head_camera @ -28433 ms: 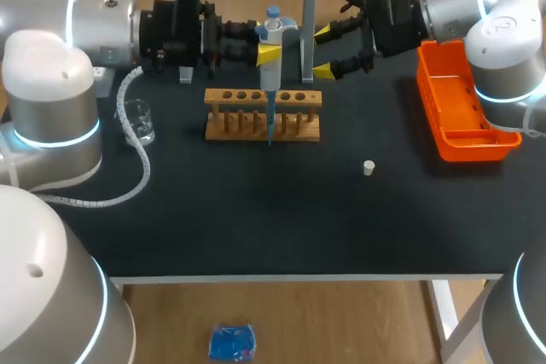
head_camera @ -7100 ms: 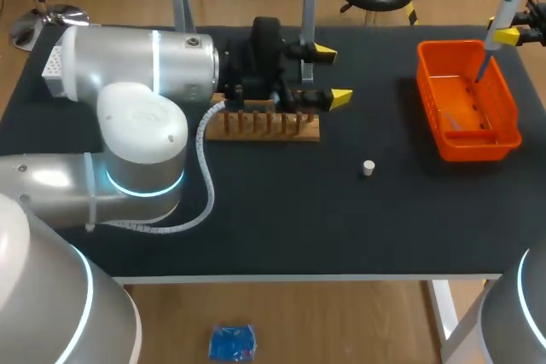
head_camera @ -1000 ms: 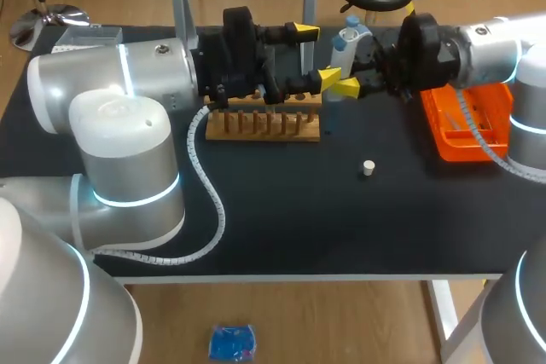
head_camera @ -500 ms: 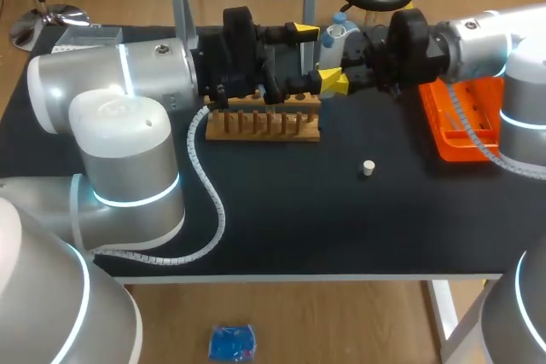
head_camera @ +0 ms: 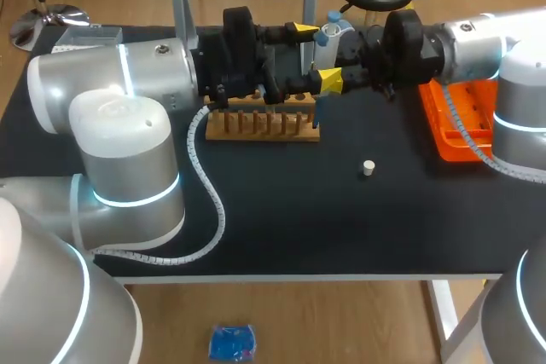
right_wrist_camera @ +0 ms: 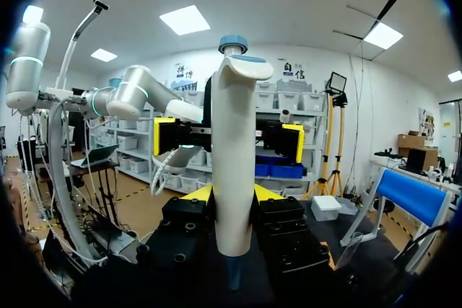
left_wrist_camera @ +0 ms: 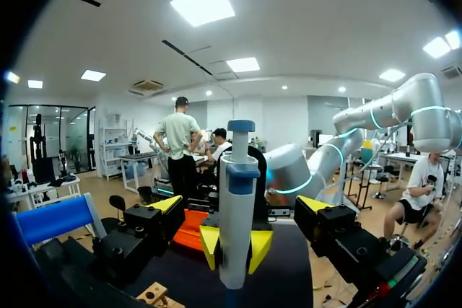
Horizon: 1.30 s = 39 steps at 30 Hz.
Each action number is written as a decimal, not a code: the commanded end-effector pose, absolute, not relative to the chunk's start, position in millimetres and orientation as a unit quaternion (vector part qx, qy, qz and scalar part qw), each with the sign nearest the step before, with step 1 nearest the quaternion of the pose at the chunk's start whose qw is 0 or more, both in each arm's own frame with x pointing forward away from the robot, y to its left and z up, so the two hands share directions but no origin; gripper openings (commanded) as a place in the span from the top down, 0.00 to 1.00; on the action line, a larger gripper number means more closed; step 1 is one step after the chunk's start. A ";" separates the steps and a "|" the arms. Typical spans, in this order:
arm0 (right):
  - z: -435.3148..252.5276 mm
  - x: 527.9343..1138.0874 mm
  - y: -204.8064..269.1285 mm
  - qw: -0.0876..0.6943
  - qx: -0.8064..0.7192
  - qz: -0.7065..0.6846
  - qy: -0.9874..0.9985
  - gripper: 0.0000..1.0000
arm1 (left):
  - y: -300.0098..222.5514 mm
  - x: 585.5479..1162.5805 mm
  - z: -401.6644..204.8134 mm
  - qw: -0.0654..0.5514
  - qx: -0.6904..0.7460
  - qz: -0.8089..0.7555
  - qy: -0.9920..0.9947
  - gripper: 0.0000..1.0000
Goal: Invert the test tube, pick up the pipette, mount the tip to pipette, aspirate from beaker and dispense into the tube, eject the tip, return the pipette, and cap with the stopper.
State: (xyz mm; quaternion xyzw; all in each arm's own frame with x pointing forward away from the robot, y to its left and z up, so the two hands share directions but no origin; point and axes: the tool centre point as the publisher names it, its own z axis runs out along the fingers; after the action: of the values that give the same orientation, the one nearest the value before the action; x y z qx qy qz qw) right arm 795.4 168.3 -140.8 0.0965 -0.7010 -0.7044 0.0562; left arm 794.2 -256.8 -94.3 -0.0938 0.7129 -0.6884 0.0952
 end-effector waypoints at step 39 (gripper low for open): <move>-135.8 797.3 169.5 0.043 0.080 -0.714 -0.694 0.00 | -258.6 793.3 -95.6 0.098 -0.096 -0.690 0.710 1.00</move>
State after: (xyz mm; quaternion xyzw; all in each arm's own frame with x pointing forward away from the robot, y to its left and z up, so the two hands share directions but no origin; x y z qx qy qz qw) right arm 797.7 170.6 -136.8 0.0808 -0.6929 -0.7152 0.0433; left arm 794.8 -257.1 -94.4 -0.0938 0.7127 -0.6887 0.0948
